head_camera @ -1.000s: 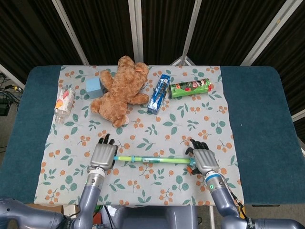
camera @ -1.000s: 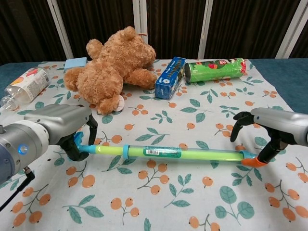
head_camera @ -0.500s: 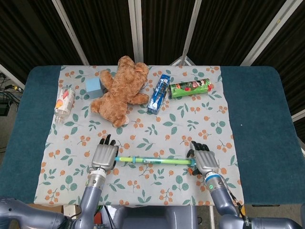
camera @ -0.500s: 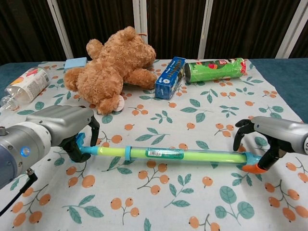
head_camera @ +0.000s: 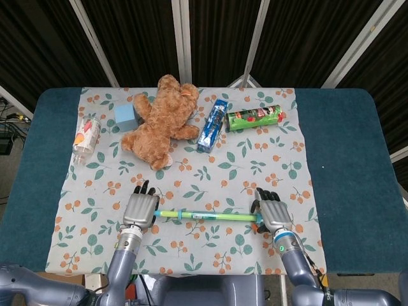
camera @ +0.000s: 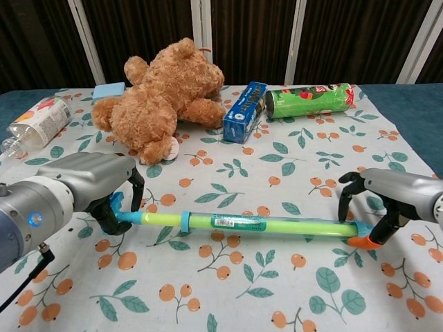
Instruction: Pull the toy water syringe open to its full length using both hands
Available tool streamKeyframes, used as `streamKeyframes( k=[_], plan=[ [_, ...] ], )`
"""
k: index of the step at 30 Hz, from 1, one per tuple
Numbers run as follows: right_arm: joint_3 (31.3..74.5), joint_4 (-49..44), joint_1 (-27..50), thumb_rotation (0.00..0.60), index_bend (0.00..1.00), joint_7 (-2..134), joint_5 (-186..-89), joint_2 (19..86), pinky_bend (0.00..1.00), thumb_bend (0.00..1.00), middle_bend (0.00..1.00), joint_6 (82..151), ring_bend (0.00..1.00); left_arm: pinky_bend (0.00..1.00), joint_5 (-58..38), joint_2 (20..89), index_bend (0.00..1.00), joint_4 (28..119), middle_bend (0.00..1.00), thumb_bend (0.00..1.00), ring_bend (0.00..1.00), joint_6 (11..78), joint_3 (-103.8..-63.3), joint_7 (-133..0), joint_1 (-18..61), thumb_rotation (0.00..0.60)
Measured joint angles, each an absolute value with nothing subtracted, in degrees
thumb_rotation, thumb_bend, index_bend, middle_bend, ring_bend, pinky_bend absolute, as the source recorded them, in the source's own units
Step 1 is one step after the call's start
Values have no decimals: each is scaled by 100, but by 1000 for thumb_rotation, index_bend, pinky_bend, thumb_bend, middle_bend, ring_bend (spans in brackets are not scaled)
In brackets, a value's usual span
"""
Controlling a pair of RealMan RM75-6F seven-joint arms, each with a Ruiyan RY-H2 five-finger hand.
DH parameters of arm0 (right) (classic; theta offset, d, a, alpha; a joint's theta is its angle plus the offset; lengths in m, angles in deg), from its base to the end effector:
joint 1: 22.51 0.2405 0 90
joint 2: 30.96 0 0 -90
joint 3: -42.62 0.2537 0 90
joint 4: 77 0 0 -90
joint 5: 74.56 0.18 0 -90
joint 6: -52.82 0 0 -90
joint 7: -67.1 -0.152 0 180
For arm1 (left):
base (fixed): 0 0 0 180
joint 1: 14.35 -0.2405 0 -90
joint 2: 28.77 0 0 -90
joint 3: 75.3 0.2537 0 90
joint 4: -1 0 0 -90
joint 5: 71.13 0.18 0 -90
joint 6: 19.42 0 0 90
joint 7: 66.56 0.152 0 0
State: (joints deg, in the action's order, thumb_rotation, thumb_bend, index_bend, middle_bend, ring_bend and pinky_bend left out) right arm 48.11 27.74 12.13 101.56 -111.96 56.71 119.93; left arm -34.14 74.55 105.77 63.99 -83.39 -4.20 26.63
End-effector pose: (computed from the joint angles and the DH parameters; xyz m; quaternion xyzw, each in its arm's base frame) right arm -0.1931 -0.2665 0.0027 0.6577 -0.5549 0.2466 0.4457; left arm -0.1197 0.2644 -0.0343 -0.7287 -0.4050 -0.2221 0.5056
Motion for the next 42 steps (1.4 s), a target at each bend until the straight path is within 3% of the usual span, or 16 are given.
streamKeyframes(
  k=[12,22,42],
  plan=[
    [4825,2620,1198,600,653,10079,-11134,5590,0,337,106,11940,0,153,-3460,7488,620,10595,206,458,38,6415,-8353,-398,2679,600],
    [4853,2726,1201,600,676,10044,-11204,5461,0,390,112,11940,0,153,-3432,7462,621,10673,207,458,38,6453,-8365,-385,2690,600],
    [4874,2850,1127,600,695,9992,-11091,4916,0,394,119,12022,0,153,-3371,6899,627,11181,208,458,38,6537,-8300,-481,2585,600]
  ],
)
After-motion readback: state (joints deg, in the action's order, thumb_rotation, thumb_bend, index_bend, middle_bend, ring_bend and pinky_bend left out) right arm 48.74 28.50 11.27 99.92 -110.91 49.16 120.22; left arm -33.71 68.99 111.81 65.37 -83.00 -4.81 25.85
